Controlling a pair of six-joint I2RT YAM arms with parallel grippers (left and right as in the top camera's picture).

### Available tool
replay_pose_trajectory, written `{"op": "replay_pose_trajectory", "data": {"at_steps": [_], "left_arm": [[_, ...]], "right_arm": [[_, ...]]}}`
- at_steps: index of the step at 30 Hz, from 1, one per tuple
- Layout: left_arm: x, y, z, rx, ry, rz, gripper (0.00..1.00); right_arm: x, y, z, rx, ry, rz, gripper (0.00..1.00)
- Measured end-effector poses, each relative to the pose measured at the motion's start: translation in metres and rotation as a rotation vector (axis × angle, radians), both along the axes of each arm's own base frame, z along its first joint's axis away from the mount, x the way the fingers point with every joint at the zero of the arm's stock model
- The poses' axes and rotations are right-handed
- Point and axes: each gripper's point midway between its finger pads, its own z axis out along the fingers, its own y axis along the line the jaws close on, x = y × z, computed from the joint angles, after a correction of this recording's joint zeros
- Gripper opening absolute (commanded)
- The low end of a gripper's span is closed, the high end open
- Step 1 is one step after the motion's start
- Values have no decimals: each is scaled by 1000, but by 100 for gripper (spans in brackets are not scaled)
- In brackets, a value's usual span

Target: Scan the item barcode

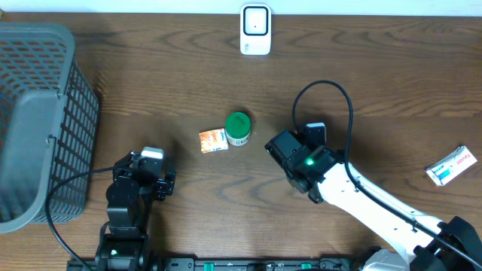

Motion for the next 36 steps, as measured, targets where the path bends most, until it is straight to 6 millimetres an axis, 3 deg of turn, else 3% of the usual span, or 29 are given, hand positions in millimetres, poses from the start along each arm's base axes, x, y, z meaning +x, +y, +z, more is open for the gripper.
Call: {"op": "replay_pose_trajectory", "data": {"at_steps": [12, 18, 23, 31, 36], "left_arm": [[0, 0, 0, 0, 0, 0, 87], [0, 0, 0, 0, 0, 0, 87], [0, 0, 0, 0, -1, 0, 87], [0, 0, 0, 0, 0, 0, 87], [0, 0, 0, 0, 0, 0, 87]], "right_arm": [[-2, -15, 4, -140, 37, 96, 99], [-10, -24, -31, -235, 133, 133, 88], [-20, -38, -61, -366, 248, 152, 88], [-4, -46, -60, -544, 201, 183, 83], [5, -47, -62, -600, 181, 211, 70]]}}
